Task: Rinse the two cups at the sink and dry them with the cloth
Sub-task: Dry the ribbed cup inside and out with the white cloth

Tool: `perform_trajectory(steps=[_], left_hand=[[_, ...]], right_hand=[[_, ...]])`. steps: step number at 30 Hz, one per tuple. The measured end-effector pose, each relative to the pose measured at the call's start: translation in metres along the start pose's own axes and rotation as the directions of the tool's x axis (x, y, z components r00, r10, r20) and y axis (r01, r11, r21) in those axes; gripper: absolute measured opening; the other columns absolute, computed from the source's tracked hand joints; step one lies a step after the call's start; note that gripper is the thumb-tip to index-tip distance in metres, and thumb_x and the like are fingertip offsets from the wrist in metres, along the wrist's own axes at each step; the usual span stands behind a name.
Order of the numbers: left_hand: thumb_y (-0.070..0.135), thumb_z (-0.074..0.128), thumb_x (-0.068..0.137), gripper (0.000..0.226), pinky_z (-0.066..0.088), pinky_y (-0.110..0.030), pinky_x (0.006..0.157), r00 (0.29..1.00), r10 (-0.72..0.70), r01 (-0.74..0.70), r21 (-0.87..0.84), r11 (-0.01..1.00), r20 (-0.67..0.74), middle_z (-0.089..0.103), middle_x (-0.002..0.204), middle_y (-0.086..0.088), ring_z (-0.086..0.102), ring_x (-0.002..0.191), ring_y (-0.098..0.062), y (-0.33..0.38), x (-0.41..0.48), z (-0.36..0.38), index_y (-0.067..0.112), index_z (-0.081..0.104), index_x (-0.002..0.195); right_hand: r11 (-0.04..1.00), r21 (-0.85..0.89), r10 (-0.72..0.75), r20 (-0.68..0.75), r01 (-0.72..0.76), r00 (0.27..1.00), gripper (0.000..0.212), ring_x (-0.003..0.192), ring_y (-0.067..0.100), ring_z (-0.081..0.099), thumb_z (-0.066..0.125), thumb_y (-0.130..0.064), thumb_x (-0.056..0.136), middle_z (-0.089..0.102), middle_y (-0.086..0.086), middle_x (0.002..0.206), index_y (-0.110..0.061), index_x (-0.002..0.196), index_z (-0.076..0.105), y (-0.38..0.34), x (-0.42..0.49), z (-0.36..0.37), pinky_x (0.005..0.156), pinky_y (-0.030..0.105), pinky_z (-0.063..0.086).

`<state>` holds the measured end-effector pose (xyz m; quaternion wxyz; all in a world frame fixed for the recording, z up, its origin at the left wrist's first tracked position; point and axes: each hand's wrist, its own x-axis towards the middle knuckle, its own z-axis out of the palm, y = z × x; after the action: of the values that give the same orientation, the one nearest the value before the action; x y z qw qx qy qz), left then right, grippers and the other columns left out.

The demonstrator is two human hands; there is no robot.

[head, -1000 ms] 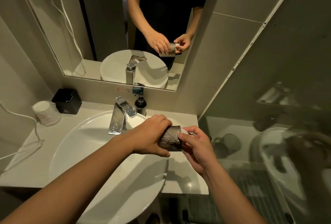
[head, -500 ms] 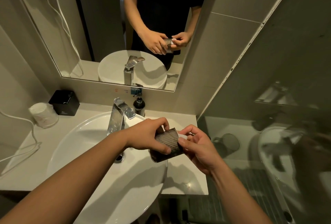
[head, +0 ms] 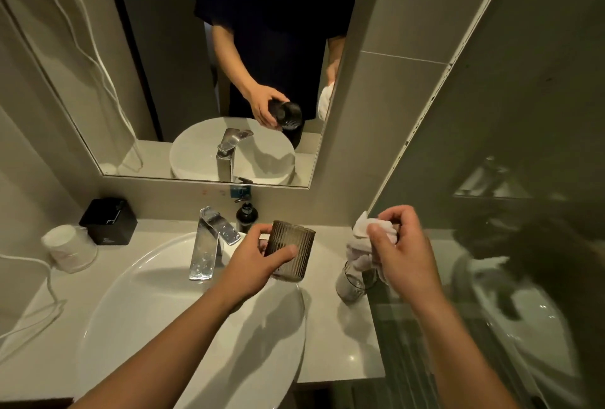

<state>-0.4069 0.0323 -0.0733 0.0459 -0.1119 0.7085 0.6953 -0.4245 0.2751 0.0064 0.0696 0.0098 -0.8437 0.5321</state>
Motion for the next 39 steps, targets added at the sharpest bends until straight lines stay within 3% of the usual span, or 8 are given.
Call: perform_trajectory(steps=[4, 10, 15, 19, 23, 31, 34, 39], left_hand=[[0.022, 0.083, 0.087, 0.046, 0.061, -0.032, 0.082, 0.994, 0.078, -0.089, -0.149, 0.985, -0.082, 0.076, 0.111, -0.008, 0.076, 0.094, -0.014, 0.009, -0.01, 0.027, 0.027, 0.055, 0.123], [0.022, 0.077, 0.09, 0.037, 0.058, -0.02, 0.071, 0.992, 0.059, -0.086, -0.251, 0.964, -0.114, 0.077, 0.108, -0.006, 0.077, 0.091, -0.013, 0.019, -0.015, 0.039, 0.032, 0.053, 0.117], [0.017, 0.071, 0.095, 0.033, 0.058, -0.022, 0.068, 0.994, 0.028, -0.063, -0.339, 0.939, -0.108, 0.081, 0.1, -0.01, 0.079, 0.089, -0.019, 0.025, -0.016, 0.031, 0.018, 0.055, 0.124], [0.016, 0.067, 0.097, 0.026, 0.056, -0.017, 0.062, 0.998, 0.05, -0.059, -0.377, 0.924, -0.034, 0.082, 0.089, -0.003, 0.078, 0.078, -0.012, 0.031, -0.021, 0.034, 0.02, 0.055, 0.119], [0.024, 0.068, 0.09, 0.046, 0.059, -0.023, 0.069, 0.998, 0.057, -0.043, -0.421, 0.906, 0.022, 0.081, 0.098, -0.011, 0.078, 0.085, -0.018, 0.034, -0.024, 0.038, 0.006, 0.055, 0.13], [0.019, 0.067, 0.087, 0.047, 0.06, -0.038, 0.091, 0.981, 0.134, -0.06, -0.444, 0.894, 0.138, 0.073, 0.123, -0.02, 0.072, 0.113, -0.029, 0.034, -0.019, 0.031, 0.005, 0.061, 0.132], [0.03, 0.075, 0.084, 0.047, 0.057, -0.042, 0.097, 0.978, 0.143, -0.081, -0.355, 0.932, 0.154, 0.076, 0.12, -0.014, 0.072, 0.115, -0.03, 0.039, -0.013, 0.026, 0.01, 0.068, 0.126], [0.036, 0.092, 0.058, 0.079, 0.063, -0.04, 0.078, 0.995, 0.097, -0.083, -0.381, 0.921, 0.019, 0.078, 0.113, -0.013, 0.076, 0.104, -0.031, 0.042, -0.008, 0.027, 0.01, 0.061, 0.126]], right_hand=[[0.994, -0.106, -0.014, -0.013, 0.012, 1.0, 0.029, 0.067, 0.013, 0.052, 0.073, -0.032, 0.092, 0.059, 0.001, 0.081, -0.024, 0.093, 0.045, -0.005, -0.005, 0.024, 0.056, 0.026, 0.045], [0.988, 0.152, -0.004, -0.202, 0.035, 0.979, 0.02, 0.071, 0.013, 0.06, 0.072, -0.035, 0.093, 0.066, 0.001, 0.082, -0.026, 0.078, 0.062, -0.009, -0.006, 0.047, 0.068, 0.033, 0.05], [0.966, 0.14, -0.231, 0.072, 0.219, 0.97, 0.034, 0.127, 0.01, 0.059, 0.063, -0.019, 0.101, 0.063, -0.016, 0.134, -0.034, 0.131, 0.068, 0.0, -0.024, 0.047, 0.104, 0.034, 0.052], [0.961, -0.025, -0.268, 0.147, 0.275, 0.952, 0.046, 0.148, -0.002, 0.031, 0.044, -0.05, 0.103, 0.034, -0.036, 0.157, -0.063, 0.147, 0.036, 0.003, -0.028, 0.055, 0.119, 0.03, 0.028], [0.962, 0.121, -0.259, 0.097, 0.247, 0.961, 0.051, 0.15, -0.001, 0.029, 0.041, -0.044, 0.105, 0.029, -0.032, 0.159, -0.06, 0.152, 0.027, 0.001, -0.032, 0.069, 0.117, 0.015, 0.03], [0.918, 0.396, -0.016, 0.031, 0.002, 0.999, 0.047, 0.148, 0.005, 0.038, 0.036, -0.048, 0.106, 0.033, -0.016, 0.164, -0.063, 0.15, 0.027, 0.002, -0.03, 0.073, 0.104, 0.018, 0.049], [0.91, 0.414, -0.055, 0.085, 0.015, 0.995, 0.048, 0.149, 0.003, 0.034, 0.036, -0.051, 0.106, 0.026, -0.024, 0.166, -0.068, 0.148, 0.023, 0.005, -0.034, 0.072, 0.116, 0.032, 0.042], [0.919, 0.376, -0.159, 0.078, 0.119, 0.984, 0.063, 0.156, 0.019, 0.026, 0.049, -0.06, 0.099, 0.024, -0.012, 0.169, -0.058, 0.155, 0.02, 0.007, -0.037, 0.074, 0.122, 0.06, 0.028]])
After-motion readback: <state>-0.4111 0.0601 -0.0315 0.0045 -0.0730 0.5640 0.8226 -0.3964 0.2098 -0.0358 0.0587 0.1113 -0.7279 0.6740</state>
